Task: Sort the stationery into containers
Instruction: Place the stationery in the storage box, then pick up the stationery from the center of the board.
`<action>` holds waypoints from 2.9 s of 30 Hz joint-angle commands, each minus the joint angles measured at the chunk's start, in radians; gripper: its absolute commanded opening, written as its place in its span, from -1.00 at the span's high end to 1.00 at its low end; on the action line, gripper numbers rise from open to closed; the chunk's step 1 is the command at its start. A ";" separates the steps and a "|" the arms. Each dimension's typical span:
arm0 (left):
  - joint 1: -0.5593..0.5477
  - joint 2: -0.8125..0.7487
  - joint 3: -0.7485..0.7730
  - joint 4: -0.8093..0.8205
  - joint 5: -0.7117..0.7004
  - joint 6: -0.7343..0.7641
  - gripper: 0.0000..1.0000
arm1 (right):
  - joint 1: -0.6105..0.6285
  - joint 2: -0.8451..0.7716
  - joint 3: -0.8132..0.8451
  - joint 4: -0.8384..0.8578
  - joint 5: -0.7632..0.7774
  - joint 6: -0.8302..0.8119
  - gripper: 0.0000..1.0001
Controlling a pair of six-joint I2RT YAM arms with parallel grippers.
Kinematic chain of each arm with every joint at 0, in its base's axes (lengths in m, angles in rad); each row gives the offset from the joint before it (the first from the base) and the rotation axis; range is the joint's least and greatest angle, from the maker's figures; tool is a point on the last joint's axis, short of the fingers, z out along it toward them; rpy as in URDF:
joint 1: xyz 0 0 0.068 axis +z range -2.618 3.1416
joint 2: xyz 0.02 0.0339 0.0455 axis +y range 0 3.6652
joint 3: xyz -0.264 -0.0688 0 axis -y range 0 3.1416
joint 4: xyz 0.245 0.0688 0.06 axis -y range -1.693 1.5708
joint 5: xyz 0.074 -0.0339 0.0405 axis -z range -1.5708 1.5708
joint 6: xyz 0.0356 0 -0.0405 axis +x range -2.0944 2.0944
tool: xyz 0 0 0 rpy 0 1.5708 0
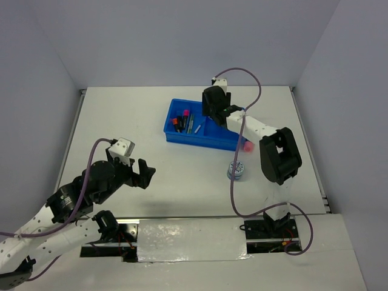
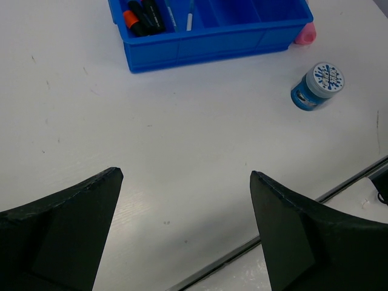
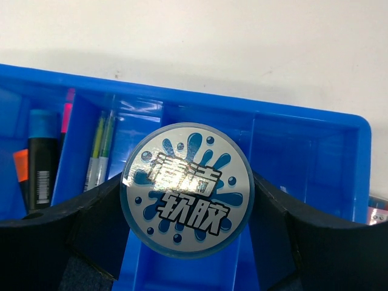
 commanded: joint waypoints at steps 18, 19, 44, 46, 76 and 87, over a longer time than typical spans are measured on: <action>0.004 -0.010 -0.009 0.054 0.061 0.044 -0.99 | -0.031 0.012 -0.038 0.142 -0.005 0.010 -0.48; 0.004 -0.010 -0.009 0.054 0.061 0.043 -0.99 | -0.031 0.007 -0.038 0.139 -0.006 0.010 -0.51; 0.125 0.071 0.017 -0.044 -0.184 -0.063 -0.99 | 0.005 -0.683 -0.331 -0.494 -0.144 0.179 -0.99; 0.145 0.117 0.025 -0.057 -0.191 -0.069 -0.99 | 0.015 -0.749 -0.423 -0.523 -0.118 0.215 -0.99; 0.184 0.175 0.011 -0.006 -0.043 -0.008 -0.99 | 0.026 -0.675 -0.747 -0.324 -0.261 0.183 -0.53; 0.185 0.171 0.010 -0.005 -0.037 -0.004 -0.99 | 0.061 -0.810 -0.727 -0.263 -0.600 0.085 0.64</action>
